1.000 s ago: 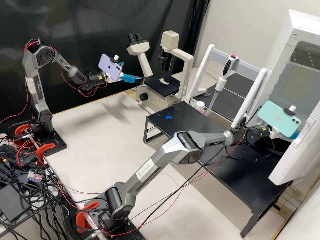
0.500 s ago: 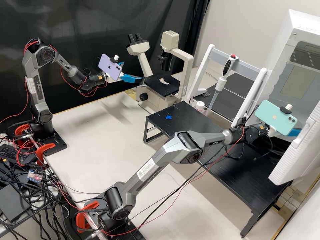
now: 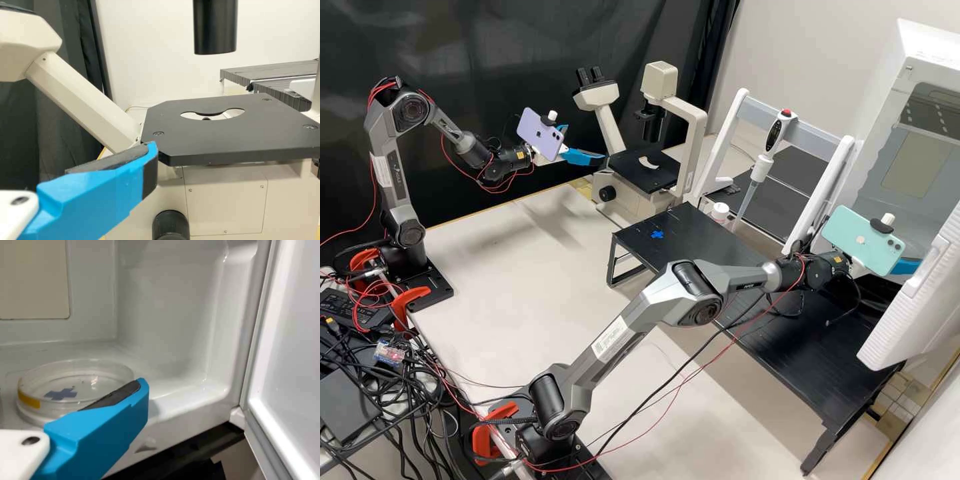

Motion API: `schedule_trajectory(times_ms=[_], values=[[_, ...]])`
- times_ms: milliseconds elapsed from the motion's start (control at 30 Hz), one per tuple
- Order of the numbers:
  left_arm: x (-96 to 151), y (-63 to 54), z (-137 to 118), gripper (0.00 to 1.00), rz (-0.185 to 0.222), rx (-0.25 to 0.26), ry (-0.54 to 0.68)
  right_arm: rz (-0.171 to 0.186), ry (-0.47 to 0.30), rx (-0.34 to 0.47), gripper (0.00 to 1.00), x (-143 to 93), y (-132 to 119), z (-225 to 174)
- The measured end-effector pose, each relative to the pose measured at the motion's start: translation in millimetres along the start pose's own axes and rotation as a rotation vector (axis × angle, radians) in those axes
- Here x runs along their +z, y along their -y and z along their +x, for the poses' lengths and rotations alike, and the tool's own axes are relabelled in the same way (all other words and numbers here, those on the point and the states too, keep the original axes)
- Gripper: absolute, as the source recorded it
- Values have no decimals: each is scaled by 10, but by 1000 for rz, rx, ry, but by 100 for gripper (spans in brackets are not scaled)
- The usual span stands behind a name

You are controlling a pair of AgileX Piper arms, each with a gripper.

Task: Move the petri dish to the incubator

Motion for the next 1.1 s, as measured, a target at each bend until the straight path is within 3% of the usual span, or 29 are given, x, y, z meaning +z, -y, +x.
schedule_trajectory(times_ms=[167, 200, 233, 400, 467, 667, 800, 1100], values=[[0, 0, 0, 100, 0, 0, 0, 14, -6, -13, 100, 46, -38, -183], [0, 0, 0, 100, 0, 0, 0, 29, -13, -5, 100, 59, -64, -238], [0, 0, 0, 100, 0, 0, 0, 74, -13, 5, 100, 85, -74, -352], [0, 0, 0, 100, 0, 0, 0, 76, -1, 53, 100, 169, -167, -660], [0, 0, 0, 100, 0, 0, 0, 95, -8, 72, 100, 207, -168, -784], [0, 0, 0, 100, 0, 0, 0, 83, -15, 105, 100, 259, -156, -1246], [0, 0, 0, 100, 0, 0, 0, 87, -58, 138, 100, 222, -109, -1628], [0, 0, 0, 100, 0, 0, 0, 64, -252, 176, 100, -71, 111, -2386]])
